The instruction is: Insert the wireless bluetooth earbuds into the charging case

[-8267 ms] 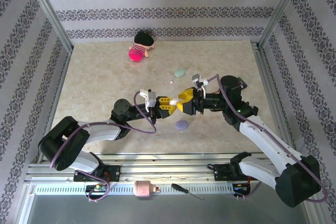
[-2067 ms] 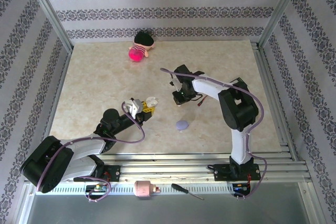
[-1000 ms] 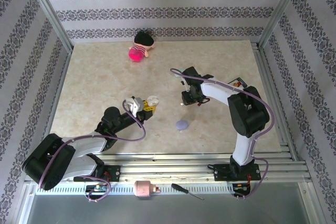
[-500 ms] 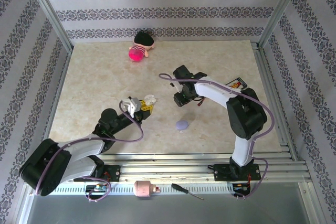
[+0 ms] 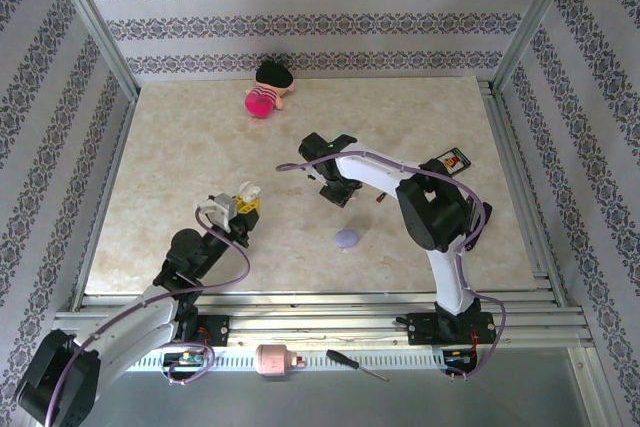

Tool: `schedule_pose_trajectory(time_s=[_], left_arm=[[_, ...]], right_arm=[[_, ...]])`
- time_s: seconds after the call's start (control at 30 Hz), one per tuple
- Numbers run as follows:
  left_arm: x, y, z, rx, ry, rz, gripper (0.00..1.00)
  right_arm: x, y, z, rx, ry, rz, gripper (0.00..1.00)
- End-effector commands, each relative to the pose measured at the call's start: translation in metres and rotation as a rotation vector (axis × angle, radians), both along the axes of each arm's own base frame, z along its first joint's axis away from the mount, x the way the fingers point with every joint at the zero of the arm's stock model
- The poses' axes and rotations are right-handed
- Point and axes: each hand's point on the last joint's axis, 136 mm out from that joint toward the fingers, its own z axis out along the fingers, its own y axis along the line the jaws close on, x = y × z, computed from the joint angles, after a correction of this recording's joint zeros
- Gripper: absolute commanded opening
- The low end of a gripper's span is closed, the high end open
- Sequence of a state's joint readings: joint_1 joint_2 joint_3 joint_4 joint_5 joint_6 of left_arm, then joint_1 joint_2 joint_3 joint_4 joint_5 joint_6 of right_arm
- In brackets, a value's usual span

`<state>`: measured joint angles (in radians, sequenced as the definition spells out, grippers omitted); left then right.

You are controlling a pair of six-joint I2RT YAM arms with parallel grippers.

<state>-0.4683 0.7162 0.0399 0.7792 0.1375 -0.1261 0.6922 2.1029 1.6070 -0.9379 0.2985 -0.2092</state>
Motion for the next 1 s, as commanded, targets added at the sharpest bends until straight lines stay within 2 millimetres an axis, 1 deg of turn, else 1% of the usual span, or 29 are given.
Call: schedule_pose_trajectory(time_s=[0.0,0.13,0.27,0.53,0.67,0.83,0.97], left_arm=[[0.000,0.010,-0.014,0.005,0.055,0.044,0.11],[-0.001,0.007,-0.013,0.018,0.048,0.024,0.11],[0.002,0.002,-0.014,0.029,0.050,0.004,0.11],[0.007,-0.006,-0.016,0.037,0.057,-0.023,0.11],[0.008,-0.008,-0.016,0.035,0.054,-0.030,0.11],[0.008,-0.009,-0.017,0.031,0.063,-0.035,0.11],[0.007,-0.010,-0.017,0.029,0.060,-0.044,0.11]], right_arm=[[-0.001,-0.009,0.001,-0.112,0.009,0.032,0.40],[-0.001,-0.003,-0.005,-0.130,0.036,0.047,0.39],[-0.003,-0.001,-0.012,-0.157,0.070,0.067,0.39],[-0.007,-0.008,-0.020,-0.210,0.105,0.078,0.36],[-0.005,-0.011,-0.024,-0.220,0.109,0.076,0.35],[-0.002,-0.010,-0.027,-0.222,0.110,0.073,0.32],[0.001,-0.014,-0.027,-0.237,0.106,0.061,0.25]])
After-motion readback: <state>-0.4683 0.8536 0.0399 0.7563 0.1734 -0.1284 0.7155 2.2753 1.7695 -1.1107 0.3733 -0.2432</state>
